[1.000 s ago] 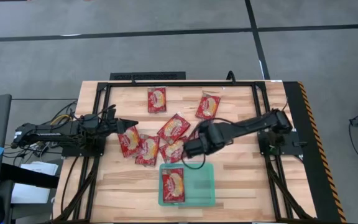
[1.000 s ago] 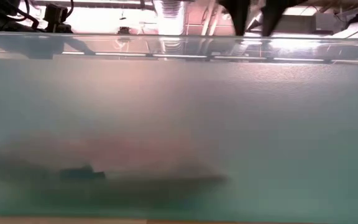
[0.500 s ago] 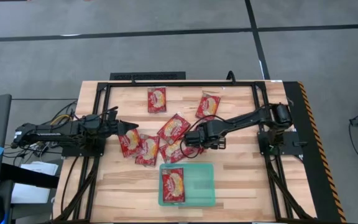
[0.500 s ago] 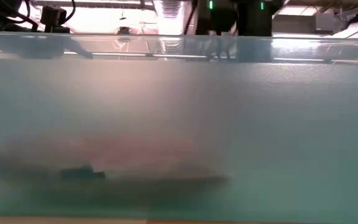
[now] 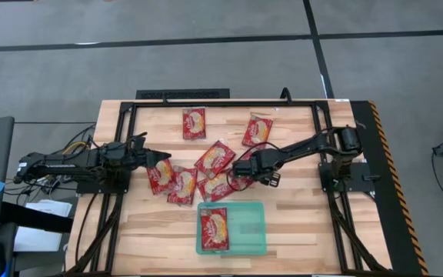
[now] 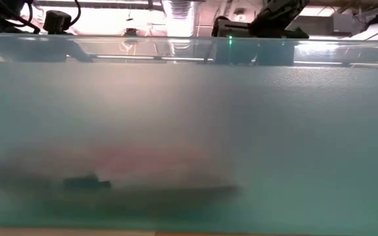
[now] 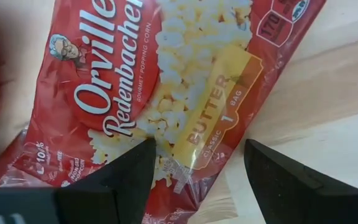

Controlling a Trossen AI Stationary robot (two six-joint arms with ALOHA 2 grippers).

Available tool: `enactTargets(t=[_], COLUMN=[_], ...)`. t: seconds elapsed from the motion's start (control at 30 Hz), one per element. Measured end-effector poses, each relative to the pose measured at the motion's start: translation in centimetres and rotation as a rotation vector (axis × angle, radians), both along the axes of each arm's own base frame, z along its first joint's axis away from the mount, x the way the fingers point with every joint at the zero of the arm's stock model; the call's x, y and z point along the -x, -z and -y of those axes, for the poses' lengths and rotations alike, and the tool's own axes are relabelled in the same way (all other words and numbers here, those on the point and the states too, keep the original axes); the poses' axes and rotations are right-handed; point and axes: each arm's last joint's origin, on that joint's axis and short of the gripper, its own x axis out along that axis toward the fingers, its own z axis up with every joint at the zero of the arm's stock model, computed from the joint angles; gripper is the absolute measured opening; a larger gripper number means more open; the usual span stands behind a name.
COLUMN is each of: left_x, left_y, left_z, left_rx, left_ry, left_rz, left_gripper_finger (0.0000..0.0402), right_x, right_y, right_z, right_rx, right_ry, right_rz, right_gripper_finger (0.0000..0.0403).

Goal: Sort popcorn bags into baskets
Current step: Put the red popcorn bag into the green bin

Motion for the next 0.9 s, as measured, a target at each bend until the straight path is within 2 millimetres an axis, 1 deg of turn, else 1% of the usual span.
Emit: enactTargets(t=[0.13, 0.23, 0.33, 0.53, 0.7, 0.77, 0.83, 0.9], left_x=[0.0, 0.0, 0.1, 0.2, 0.2, 0.2, 0.2, 0.2], left_y=[0.0, 0.0, 0.2, 0.5, 0.5, 0.5, 0.5, 0.5], left_z=[0.0, 0.0, 0.0, -0.1, -0.1, -0.1, -0.1, -0.1], left_rx=[0.0, -0.001, -0.003, 0.004, 0.004, 0.005, 0.005, 0.006], left_ry=[0.0, -0.004, -0.016, -0.027, -0.027, -0.027, -0.027, -0.028], left_rz=[-0.001, -0.002, -0.023, -0.053, -0.053, -0.052, -0.051, -0.051], left_gripper_finger=[0.024, 0.024, 0.024, 0.024, 0.024, 0.024, 0.024, 0.024], right_x=[0.2, 0.2, 0.2, 0.2, 0.2, 0.3, 0.4, 0.5], right_y=[0.6, 0.6, 0.6, 0.7, 0.7, 0.4, 0.1, -0.9], right_z=[0.7, 1.3, 1.8, 2.4, 2.4, 2.3, 2.0, 1.9], right_rx=[-0.02, -0.045, -0.047, -0.04, -0.018, -0.014, -0.006, 0.002], right_ry=[0.04, 0.063, 0.077, 0.073, 0.007, -0.017, -0.045, -0.08], right_rz=[0.031, 0.032, 0.04, 0.036, 0.026, 0.029, 0.032, 0.043], right_gripper_finger=[0.0268, 0.0245, 0.0199, 0.0084, 0.0016, 0.0008, 0.001, 0.0009])
